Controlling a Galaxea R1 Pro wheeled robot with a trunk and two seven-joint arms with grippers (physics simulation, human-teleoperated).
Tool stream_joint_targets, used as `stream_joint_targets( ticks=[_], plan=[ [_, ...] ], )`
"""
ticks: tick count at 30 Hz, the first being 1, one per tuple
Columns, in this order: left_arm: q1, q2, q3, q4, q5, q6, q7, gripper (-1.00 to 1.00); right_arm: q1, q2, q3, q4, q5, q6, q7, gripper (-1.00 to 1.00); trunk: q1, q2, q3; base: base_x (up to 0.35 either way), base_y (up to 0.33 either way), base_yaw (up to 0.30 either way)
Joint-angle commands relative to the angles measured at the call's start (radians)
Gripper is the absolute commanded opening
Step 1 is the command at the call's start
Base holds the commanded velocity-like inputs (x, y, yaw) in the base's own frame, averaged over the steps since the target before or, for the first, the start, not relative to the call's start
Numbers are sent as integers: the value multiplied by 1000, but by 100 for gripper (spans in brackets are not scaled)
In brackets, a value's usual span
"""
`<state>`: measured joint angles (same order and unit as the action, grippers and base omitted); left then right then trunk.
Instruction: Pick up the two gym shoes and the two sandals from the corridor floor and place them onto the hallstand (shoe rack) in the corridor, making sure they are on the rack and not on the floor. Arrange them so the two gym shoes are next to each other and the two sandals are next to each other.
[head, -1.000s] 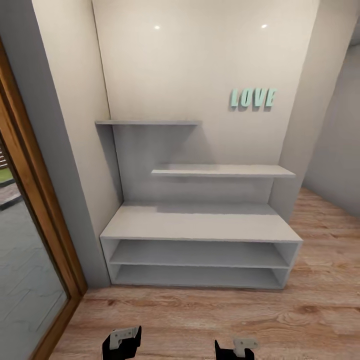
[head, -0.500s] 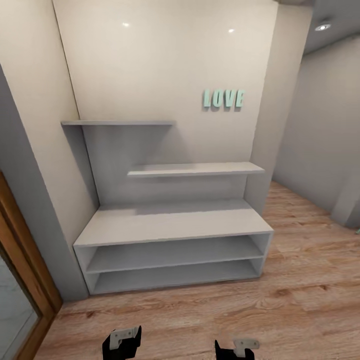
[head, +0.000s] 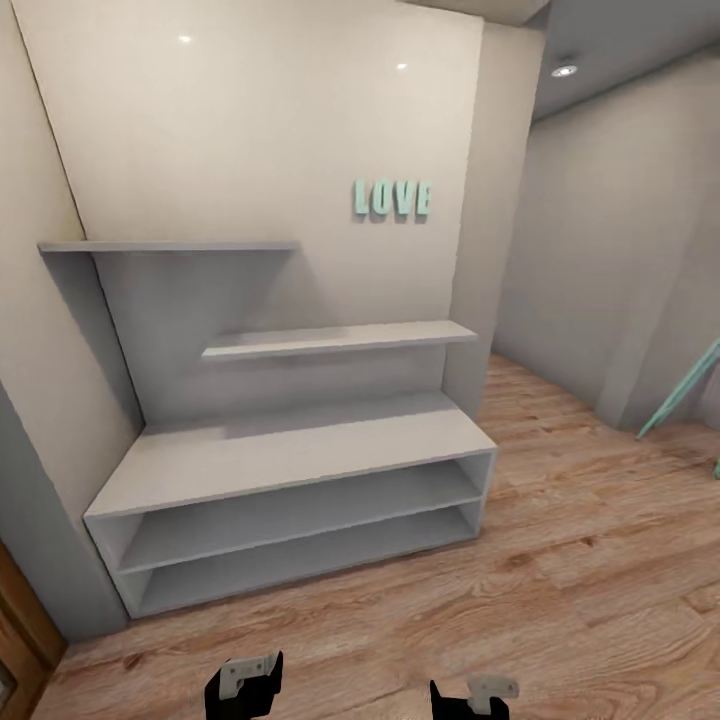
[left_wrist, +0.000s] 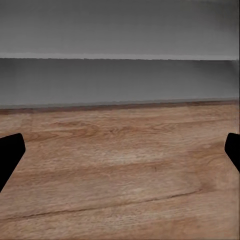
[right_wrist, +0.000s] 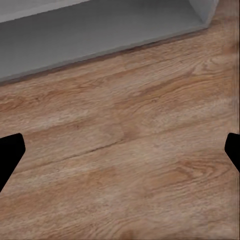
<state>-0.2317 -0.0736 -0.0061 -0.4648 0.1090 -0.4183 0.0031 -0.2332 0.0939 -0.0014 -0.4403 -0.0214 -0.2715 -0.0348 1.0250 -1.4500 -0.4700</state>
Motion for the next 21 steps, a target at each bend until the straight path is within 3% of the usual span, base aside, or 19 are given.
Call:
stream_joint_targets(
  ticks=[1, 12, 21],
  plan=[
    [0, 0, 0, 0, 0, 0, 0, 100, 0, 0, 0, 0, 0, 0, 0, 100, 0, 0, 0, 0, 0, -290],
    [0, 0, 0, 0, 0, 0, 0, 100, 0, 0, -11, -1, -12, 0, 0, 100, 0, 0, 0, 0, 0, -290],
    [0, 0, 0, 0, 1, 1, 0, 100, 0, -2, -71, -1, -27, 0, 0, 100, 0, 0, 0, 0, 0, -290]
  ],
)
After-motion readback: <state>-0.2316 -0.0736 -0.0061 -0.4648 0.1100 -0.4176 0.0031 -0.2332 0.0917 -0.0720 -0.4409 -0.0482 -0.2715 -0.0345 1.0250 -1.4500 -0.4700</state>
